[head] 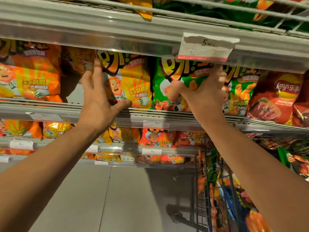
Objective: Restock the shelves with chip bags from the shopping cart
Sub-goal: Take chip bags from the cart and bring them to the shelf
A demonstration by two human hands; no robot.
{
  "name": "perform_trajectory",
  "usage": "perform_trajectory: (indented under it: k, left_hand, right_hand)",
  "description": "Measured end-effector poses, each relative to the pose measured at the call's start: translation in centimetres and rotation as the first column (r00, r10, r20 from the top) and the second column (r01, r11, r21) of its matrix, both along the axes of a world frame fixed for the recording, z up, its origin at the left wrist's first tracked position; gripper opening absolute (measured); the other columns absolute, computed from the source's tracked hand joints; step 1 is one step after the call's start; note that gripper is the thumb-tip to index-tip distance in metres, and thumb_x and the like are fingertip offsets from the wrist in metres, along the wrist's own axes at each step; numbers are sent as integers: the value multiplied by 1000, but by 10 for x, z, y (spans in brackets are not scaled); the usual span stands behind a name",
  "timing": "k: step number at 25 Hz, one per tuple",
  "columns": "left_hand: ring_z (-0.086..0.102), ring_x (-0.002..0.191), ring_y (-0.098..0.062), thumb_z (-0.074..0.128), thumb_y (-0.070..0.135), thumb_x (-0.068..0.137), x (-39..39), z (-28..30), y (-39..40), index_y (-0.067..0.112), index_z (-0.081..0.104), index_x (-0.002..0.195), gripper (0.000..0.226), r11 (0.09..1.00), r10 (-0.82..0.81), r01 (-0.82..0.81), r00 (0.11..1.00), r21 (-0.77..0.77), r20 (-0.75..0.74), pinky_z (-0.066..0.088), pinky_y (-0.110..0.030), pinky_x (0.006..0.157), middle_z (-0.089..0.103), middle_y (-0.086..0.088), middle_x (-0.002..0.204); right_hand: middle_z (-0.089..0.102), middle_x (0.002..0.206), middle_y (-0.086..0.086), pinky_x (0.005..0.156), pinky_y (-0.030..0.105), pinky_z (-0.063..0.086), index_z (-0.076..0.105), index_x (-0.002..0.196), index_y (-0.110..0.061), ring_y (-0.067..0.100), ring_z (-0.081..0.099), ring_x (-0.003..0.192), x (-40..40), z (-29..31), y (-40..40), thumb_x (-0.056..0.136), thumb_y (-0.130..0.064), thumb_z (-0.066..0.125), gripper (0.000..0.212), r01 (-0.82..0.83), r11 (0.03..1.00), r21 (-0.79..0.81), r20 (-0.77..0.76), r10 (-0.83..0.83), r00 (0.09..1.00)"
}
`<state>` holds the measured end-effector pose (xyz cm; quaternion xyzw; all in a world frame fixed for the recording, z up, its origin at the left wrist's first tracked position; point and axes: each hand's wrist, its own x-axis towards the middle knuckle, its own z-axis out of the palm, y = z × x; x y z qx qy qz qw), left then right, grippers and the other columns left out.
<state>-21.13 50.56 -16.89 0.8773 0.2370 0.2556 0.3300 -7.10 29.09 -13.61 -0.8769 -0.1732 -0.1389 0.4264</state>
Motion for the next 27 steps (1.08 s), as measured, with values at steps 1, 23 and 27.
perform_trajectory:
  k: [1,23,27]
  left_hand:
    - [32,142,-29,84,31,81,1,-1,-1,27,1,161,116,1000,-16,16,1000,-5,-18,35,-37,116,16,-12,159]
    - [28,150,-24,74,22,89,-36,37,-127,20,27,159,85,860,-506,509,860,36,-69,29,-38,121,29,-10,159]
    - [37,142,-23,67,25,93,-11,35,-198,18,43,151,62,757,-648,654,749,-6,-143,32,-37,118,40,-7,148]
  right_hand:
    - [43,138,5,85,9,28,31,148,-7,16,41,116,1,0,4,74,-45,84,98,-5,999,-34,-9,5,1000]
    - [30,141,-39,107,23,38,20,151,-52,-15,34,129,-147,10,-163,84,-52,65,81,81,997,-4,-221,-80,972]
    - [44,140,-21,102,31,47,36,146,-47,3,47,126,-173,10,-250,86,-52,62,66,190,981,-39,-301,-193,934]
